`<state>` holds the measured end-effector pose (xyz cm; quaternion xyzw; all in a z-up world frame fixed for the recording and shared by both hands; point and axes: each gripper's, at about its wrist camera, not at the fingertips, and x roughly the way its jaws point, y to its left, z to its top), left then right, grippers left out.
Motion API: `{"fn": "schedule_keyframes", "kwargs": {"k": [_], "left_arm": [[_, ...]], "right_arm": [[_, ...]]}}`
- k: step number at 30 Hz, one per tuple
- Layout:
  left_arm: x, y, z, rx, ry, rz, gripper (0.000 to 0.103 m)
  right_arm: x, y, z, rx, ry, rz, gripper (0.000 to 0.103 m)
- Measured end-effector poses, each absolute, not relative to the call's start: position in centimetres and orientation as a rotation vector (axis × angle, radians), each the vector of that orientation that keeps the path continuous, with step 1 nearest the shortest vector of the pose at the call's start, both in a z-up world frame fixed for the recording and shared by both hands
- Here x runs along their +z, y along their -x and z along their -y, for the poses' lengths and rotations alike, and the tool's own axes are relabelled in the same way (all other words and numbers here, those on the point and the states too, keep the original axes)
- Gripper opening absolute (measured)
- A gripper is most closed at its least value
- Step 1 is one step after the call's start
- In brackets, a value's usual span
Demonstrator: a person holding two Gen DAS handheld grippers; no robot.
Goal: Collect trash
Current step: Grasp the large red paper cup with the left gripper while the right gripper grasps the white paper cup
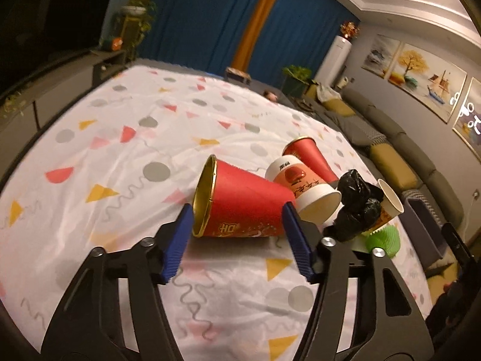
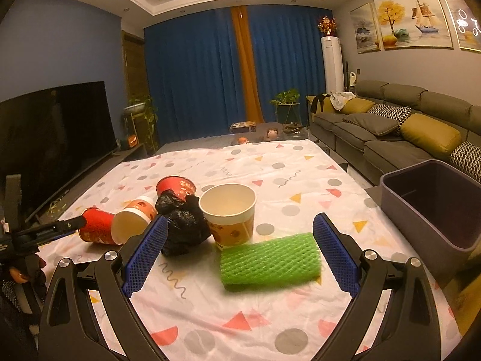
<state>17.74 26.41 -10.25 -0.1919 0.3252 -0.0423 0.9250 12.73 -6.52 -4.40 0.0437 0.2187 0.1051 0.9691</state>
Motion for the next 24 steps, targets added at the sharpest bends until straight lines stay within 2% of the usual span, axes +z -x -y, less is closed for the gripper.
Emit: {"fn": "schedule_keyframes", "kwargs": {"k": [5, 10, 18, 24], "left_arm": [[-10.9, -18.2, -26.5, -0.18, 0.43, -0.687, 0.035], [-11.1, -18.5, -26.0, -0.245, 0.45, -0.7, 0.009], [-10.7, -17.6, -24.8, -0.257, 0.453, -0.681, 0.002], [-9.6, -15.6, -24.4, -0.215, 0.462, -0.627, 0.001]], "right_arm": [[-4.7, -13.7, 5.7, 0.213, -0.074, -0.454, 0.094], [-4.8, -14.5, 5.1, 0.216, -0.066, -0.464, 0.094], [-5.6, -15.9, 4.4, 0.208, -0.051, -0.494, 0.094], [-6.4, -17.8, 3.8, 0.189, -0.035, -0.521, 0.091]]}}
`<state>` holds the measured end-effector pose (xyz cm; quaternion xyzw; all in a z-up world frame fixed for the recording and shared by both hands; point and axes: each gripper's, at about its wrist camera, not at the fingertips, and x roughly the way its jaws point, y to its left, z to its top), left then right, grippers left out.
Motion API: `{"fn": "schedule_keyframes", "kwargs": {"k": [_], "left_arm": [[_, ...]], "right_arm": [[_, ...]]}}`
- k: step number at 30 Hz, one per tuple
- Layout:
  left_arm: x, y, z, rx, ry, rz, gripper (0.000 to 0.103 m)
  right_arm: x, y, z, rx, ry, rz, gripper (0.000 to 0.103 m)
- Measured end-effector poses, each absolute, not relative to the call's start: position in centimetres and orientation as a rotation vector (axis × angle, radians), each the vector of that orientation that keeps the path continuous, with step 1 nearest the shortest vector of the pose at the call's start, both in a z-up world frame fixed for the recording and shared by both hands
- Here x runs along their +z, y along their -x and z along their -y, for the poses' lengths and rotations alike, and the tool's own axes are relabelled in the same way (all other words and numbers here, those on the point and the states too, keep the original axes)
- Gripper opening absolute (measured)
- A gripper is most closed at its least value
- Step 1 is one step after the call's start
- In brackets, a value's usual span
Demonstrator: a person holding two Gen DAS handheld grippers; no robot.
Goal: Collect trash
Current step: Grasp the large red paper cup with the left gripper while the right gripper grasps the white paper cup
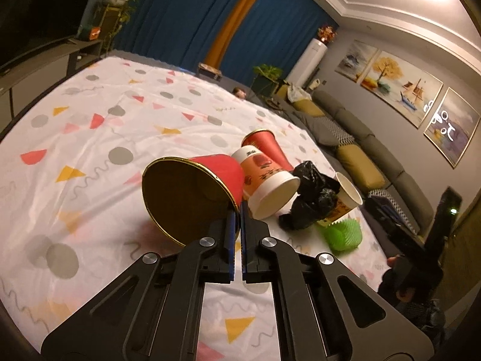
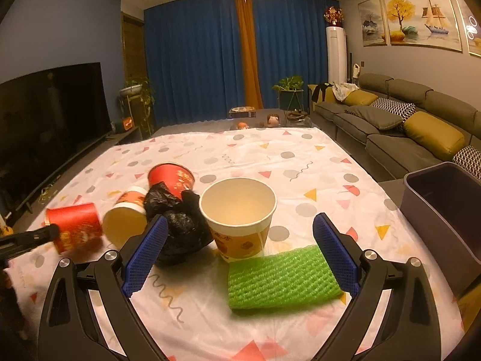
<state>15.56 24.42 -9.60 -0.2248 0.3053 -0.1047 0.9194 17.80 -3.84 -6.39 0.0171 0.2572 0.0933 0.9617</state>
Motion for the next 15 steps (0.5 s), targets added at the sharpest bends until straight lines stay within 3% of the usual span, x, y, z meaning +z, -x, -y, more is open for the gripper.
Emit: {"fn": "schedule_keyframes", "kwargs": {"k": [7, 15], "left_arm": [[-9.2, -14.6, -24.5, -0.191, 0.477, -0.602, 0.002], [-9.6, -14.8, -24.5, -0.185, 0.479, -0.619, 0.002]], "right_arm": [[-7.4, -20.5, 3.9, 0.192, -0.044, -0.587, 0.08], [-8.0, -21.7, 3.1, 0.22, -0.01, -0.611, 0.079]]}}
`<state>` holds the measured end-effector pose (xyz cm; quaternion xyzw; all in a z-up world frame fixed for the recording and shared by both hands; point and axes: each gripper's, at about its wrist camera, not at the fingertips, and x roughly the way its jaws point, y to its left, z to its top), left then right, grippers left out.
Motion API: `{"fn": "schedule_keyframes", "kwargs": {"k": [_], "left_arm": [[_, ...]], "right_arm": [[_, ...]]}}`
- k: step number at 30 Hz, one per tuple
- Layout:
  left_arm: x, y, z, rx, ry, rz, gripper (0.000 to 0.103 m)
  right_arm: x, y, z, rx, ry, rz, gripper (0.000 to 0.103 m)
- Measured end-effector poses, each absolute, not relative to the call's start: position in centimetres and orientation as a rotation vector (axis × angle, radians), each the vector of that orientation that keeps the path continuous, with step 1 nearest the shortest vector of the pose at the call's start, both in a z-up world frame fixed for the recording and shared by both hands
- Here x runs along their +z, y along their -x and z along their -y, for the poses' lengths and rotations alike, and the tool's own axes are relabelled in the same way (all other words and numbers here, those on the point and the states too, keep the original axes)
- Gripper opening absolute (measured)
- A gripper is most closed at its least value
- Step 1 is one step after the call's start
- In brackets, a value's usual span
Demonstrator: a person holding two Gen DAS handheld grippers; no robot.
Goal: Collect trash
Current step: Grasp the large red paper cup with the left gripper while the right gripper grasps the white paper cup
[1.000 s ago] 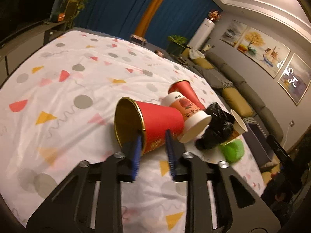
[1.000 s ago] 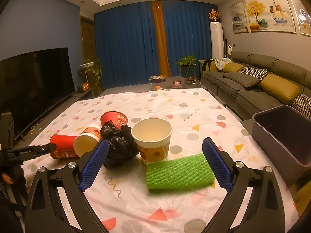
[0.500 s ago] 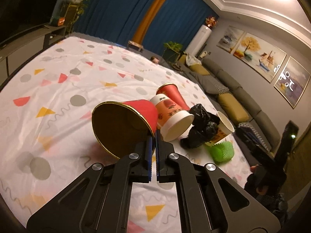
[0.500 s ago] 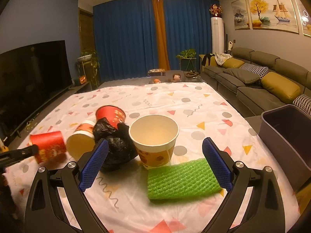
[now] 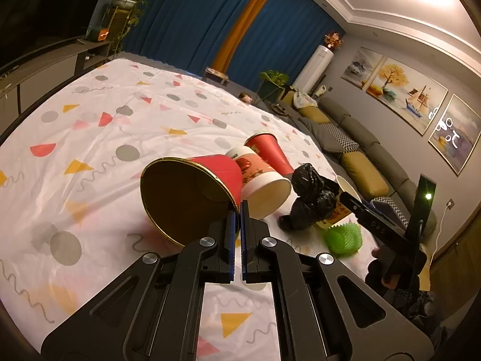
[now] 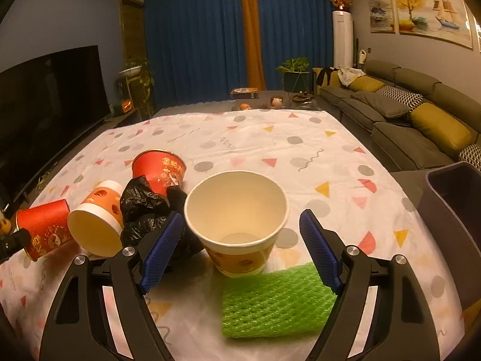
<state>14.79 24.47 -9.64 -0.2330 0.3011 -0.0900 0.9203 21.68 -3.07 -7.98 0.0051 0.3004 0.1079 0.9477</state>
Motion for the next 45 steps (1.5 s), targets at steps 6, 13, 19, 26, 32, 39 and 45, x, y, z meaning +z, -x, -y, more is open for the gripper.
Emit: {"fn": "schedule_keyframes", "kwargs": {"k": [6, 13, 19, 26, 32, 39, 45], "left_arm": [[-10.0, -15.0, -24.2, -0.187, 0.482, -0.63, 0.002], [-10.1, -15.0, -23.9, -0.191, 0.481, -0.633, 0.002], [-10.1, -15.0, -23.6, -0.197, 0.481, -0.633, 0.002], [-10.3, -15.2, -23.3, -0.203, 0.481, -0.639, 0.002], [-10.1, -14.9, -23.1, -0.198, 0.479, -0.63, 0.002], [-9.5, -14.3, -23.2, -0.193, 0.481, -0.61, 0.002], [-9.0, -13.3, -23.2, -0.186, 0.482, -0.593, 0.002]], "right_arm": [[-8.8, -22.7, 2.8, 0.22, 0.002, -0.637, 0.072], [-9.1, -23.0, 3.2, 0.237, -0.025, -0.65, 0.068], [-8.4, -22.7, 3.8, 0.248, -0.055, -0.623, 0.068], [-8.6, -23.0, 3.8, 0.263, -0.058, -0.626, 0.065], [-7.5, -22.2, 4.7, 0.261, -0.09, -0.58, 0.061], [-5.0, -20.3, 6.5, 0.236, -0.115, -0.505, 0.061], [-3.4, -17.7, 7.9, 0.238, -0.123, -0.457, 0.061]]}}
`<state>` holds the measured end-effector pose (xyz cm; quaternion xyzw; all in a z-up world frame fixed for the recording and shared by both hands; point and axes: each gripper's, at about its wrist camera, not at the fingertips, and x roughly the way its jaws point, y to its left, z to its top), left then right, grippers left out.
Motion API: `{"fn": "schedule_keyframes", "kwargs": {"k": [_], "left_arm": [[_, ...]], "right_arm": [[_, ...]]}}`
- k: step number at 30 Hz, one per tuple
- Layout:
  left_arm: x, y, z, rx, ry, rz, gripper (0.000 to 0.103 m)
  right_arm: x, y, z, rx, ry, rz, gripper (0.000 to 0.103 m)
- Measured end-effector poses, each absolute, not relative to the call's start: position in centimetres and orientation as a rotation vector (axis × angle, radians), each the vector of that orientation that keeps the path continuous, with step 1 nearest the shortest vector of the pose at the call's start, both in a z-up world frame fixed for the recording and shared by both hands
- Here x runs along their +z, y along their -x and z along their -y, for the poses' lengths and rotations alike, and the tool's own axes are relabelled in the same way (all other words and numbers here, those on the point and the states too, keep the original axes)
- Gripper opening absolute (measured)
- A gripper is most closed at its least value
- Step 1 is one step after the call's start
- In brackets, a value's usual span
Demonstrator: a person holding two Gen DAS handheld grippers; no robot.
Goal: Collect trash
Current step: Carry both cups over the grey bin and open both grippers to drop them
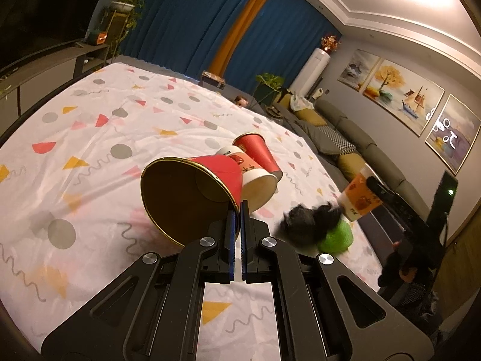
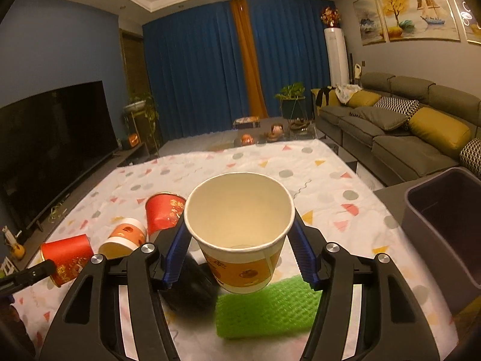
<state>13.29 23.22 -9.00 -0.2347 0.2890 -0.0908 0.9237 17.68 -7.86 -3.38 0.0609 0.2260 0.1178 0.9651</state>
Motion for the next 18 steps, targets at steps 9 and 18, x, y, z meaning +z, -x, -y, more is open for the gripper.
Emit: {"fn": "schedule_keyframes", "kwargs": {"k": [9, 18], "left_arm": [[-8.1, -11.3, -22.8, -0.187, 0.473, -0.569, 0.002], [-7.4, -9.6, -22.0, -0.193, 0.464, -0.553, 0.002]], "right_arm": [[-2.0, -13.9, 9.5, 0.246, -0.132, -0.41, 0.061], [-1.5, -11.6, 10.8, 0.241, -0.136, -0.395, 0.061]]}}
